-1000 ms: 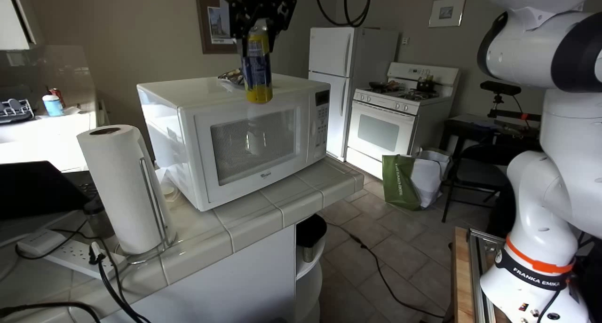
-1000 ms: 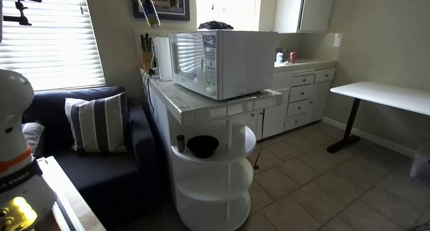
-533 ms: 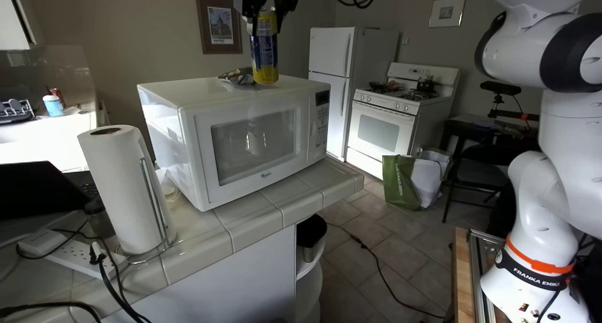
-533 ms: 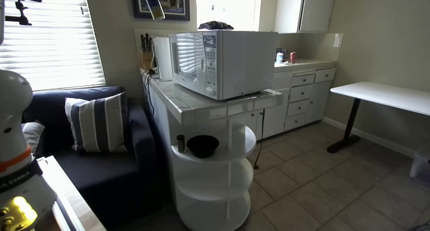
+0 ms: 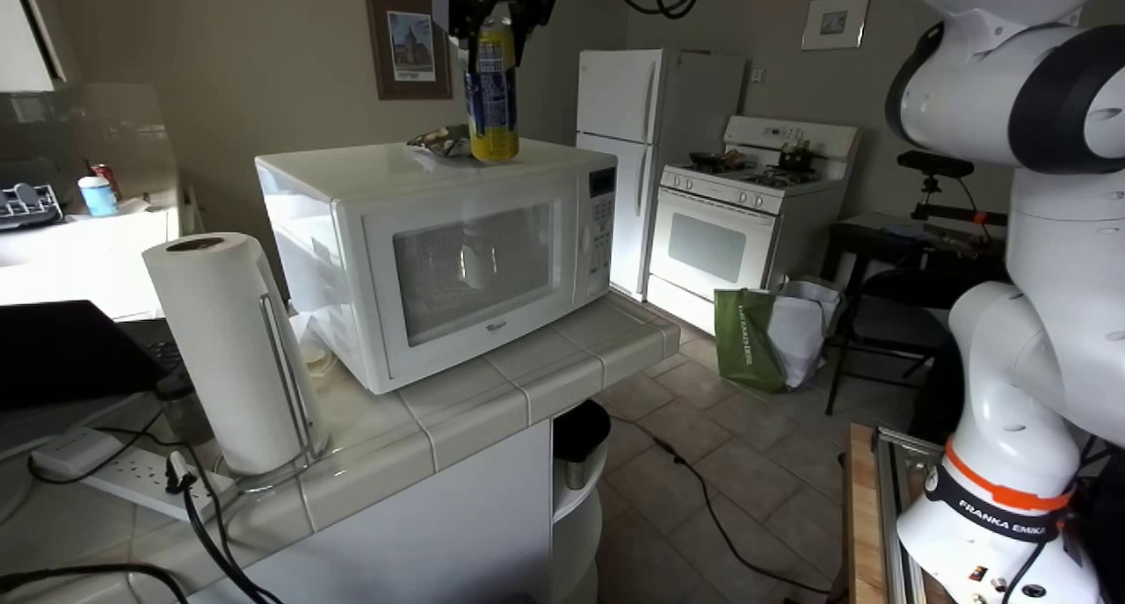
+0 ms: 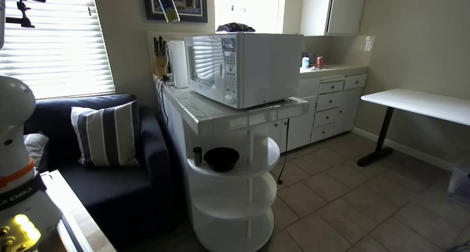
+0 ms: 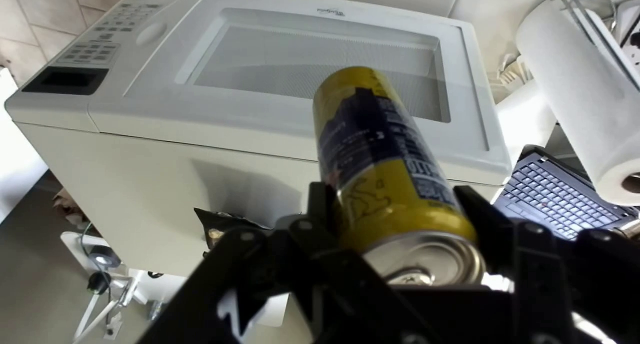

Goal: Put the can on the microwave

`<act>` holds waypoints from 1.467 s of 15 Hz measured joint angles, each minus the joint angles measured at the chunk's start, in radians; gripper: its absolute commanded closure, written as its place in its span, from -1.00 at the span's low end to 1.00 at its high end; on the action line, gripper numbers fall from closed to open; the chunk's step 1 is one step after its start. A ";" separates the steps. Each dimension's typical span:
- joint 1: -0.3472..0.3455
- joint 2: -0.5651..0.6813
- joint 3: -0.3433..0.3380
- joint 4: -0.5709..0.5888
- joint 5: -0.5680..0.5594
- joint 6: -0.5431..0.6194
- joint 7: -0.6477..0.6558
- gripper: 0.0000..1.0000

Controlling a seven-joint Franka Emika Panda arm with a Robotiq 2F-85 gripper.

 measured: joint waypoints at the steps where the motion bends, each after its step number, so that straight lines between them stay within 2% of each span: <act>1: -0.004 0.003 -0.001 0.002 0.000 0.000 0.000 0.22; 8: -0.093 0.067 -0.008 0.106 0.033 0.000 -0.041 0.22; 14: -0.187 0.138 -0.007 0.215 0.131 0.008 -0.066 0.22; 22: -0.296 0.210 -0.006 0.276 0.200 0.122 -0.062 0.22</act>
